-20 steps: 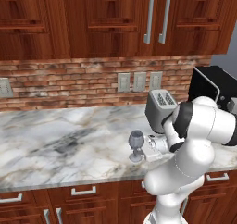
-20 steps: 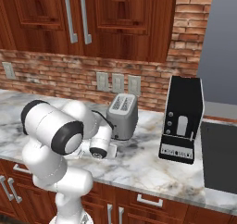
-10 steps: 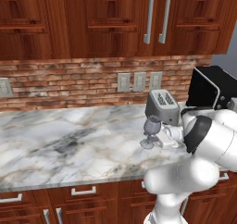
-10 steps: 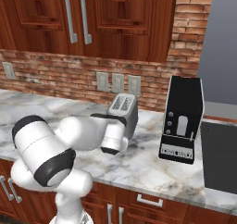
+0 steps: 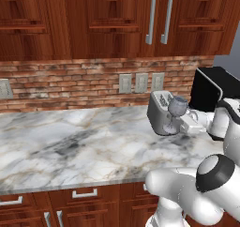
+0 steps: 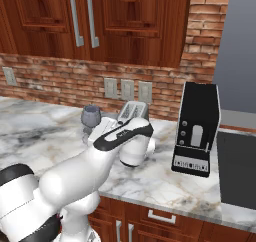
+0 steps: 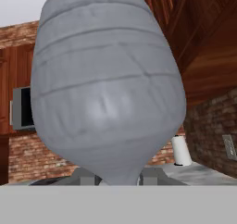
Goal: Retrieve the wine glasses from the counter and place one next to each plate.
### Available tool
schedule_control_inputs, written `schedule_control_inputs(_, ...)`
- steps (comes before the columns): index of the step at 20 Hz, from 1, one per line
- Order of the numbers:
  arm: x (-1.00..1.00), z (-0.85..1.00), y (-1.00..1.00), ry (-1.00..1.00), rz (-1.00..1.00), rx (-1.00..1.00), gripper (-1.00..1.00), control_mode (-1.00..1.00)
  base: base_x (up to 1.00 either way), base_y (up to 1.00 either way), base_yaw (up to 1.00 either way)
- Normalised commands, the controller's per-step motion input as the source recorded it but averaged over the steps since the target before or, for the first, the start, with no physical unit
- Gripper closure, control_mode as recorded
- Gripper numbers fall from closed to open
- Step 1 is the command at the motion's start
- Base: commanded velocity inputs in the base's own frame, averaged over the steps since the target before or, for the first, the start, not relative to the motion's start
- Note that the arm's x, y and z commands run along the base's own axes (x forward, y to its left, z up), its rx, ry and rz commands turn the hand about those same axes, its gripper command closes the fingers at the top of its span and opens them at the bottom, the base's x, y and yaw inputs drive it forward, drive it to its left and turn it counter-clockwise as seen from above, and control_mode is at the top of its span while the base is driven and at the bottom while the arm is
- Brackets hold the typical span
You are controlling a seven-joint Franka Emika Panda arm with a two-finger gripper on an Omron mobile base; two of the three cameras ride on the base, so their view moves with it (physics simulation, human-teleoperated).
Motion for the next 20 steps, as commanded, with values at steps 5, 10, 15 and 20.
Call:
schedule_control_inputs(5,-0.73,1.0,-0.42,0.02,-0.34,0.0,1.0,-1.0,0.0,0.0,0.0)
schedule_control_inputs(10,-1.0,0.91,-0.15,-0.14,-0.44,0.0,1.0,-1.0,0.0,0.0,0.0)
schedule_control_inputs(15,-1.0,0.63,0.25,-0.11,-0.55,0.0,1.0,-1.0,0.0,0.0,0.0)
schedule_control_inputs(20,-0.94,0.48,0.27,0.0,-0.57,0.0,1.0,-1.0,0.0,0.0,0.0)
